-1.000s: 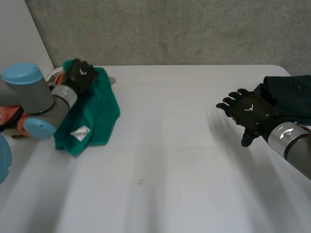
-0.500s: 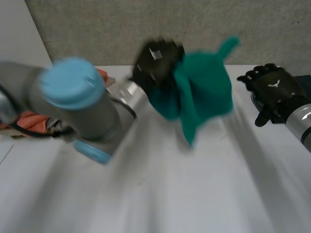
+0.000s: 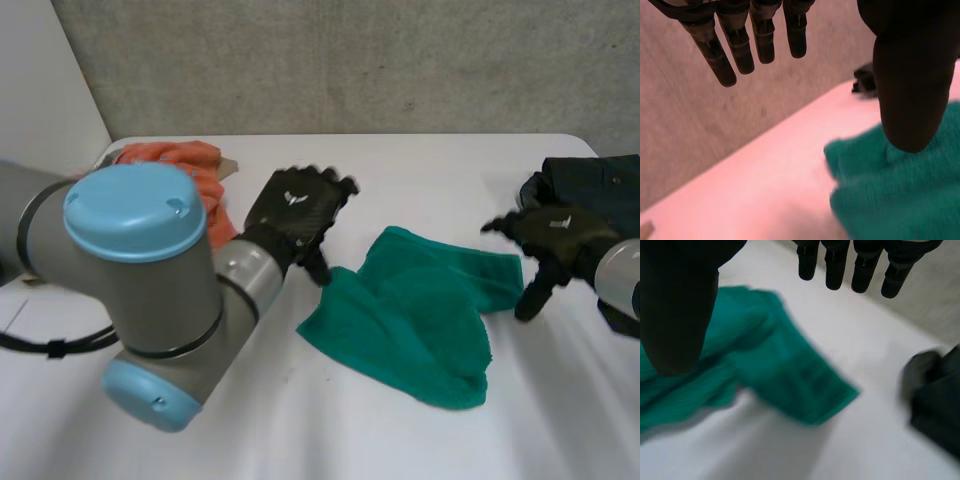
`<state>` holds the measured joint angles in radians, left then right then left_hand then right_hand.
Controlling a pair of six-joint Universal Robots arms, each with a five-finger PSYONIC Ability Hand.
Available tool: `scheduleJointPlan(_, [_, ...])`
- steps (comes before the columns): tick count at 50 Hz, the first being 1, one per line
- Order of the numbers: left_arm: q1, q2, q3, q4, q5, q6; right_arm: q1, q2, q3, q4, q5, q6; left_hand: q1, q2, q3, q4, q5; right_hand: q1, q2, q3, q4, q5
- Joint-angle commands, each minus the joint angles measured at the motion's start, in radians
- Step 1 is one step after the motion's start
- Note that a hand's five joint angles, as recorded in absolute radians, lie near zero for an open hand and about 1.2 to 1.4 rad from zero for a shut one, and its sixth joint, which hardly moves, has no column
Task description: Fold the laundry.
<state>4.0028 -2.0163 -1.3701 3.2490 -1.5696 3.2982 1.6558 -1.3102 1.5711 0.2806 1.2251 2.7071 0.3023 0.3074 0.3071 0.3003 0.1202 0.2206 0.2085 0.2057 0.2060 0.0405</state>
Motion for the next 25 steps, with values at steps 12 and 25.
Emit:
scheduleJointPlan(12, [-0.017,-0.111,-0.092,0.07,0.195,0.006,-0.014,0.032,0.132,-0.31,-0.042,-0.188,0.09,0.085,0.085,0.092,0.098,0.035,0.047,0.05,0.049,0.04])
scheduleJointPlan(25, [-0.149,-0.209,-0.048,0.127,0.037,0.052,-0.002,0.27,-0.077,-0.152,-0.055,-0.374,0.169,0.164,0.164,0.171,0.176,0.084,0.096,0.099,0.099,0.09])
